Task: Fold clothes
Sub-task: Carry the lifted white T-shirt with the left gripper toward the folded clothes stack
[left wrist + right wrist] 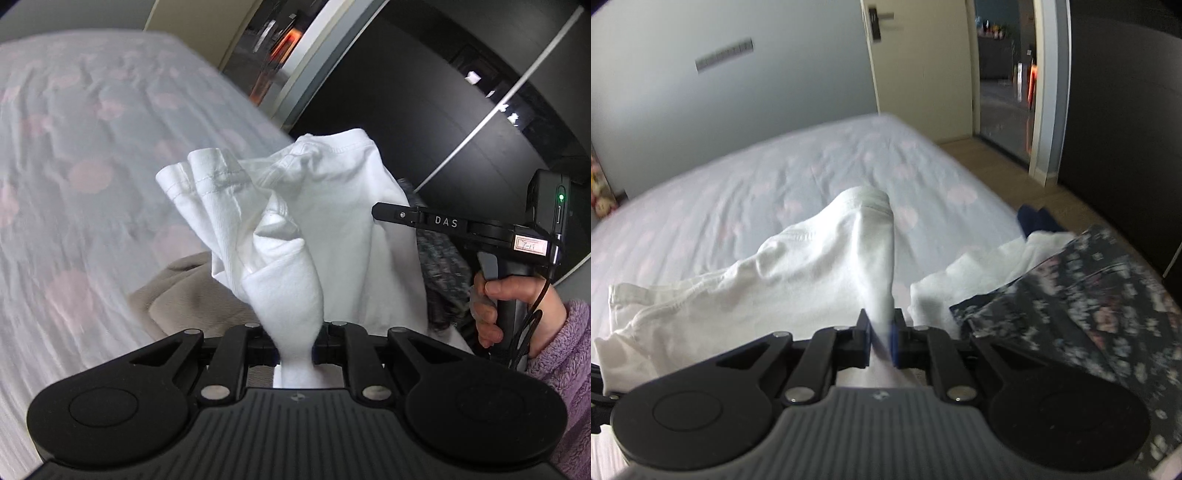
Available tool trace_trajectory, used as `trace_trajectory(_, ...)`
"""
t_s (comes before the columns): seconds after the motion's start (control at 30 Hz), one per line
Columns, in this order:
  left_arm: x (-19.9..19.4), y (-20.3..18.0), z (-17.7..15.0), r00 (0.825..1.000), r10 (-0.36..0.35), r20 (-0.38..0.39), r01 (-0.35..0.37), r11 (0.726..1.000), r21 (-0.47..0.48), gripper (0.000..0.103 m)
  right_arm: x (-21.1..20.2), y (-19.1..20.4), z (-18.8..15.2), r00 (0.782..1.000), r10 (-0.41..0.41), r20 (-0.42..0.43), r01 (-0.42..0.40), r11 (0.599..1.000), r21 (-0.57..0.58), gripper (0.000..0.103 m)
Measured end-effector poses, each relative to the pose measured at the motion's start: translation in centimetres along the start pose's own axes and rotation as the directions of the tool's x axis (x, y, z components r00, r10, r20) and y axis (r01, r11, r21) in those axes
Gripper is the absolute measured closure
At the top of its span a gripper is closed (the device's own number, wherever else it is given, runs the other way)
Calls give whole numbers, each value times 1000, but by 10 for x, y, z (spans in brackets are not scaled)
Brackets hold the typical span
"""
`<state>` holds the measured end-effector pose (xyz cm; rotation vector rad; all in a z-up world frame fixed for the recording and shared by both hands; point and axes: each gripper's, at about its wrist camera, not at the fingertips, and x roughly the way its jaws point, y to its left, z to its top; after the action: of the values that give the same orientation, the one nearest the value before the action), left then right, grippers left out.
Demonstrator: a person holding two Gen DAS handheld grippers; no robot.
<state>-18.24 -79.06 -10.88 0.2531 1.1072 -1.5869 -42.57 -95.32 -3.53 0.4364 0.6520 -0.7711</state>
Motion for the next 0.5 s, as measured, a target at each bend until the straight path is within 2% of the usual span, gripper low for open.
trace_trajectory(0.3,33,42,-5,998,14,-68,-18,998,-68,91,72,2,-5,990,-34,-140,32,999,-17,91)
trace_trajectory(0.43,33,51,-15,997,-14,-75,6,995,-104,90,89,5,-8,985,-54,-166,50,998,-30,91)
trace_trajectory(0.5,32,58,-16,997,-47,-56,41,992,-115,90,95,6,-9,983,-64,-174,58,998,-37,91)
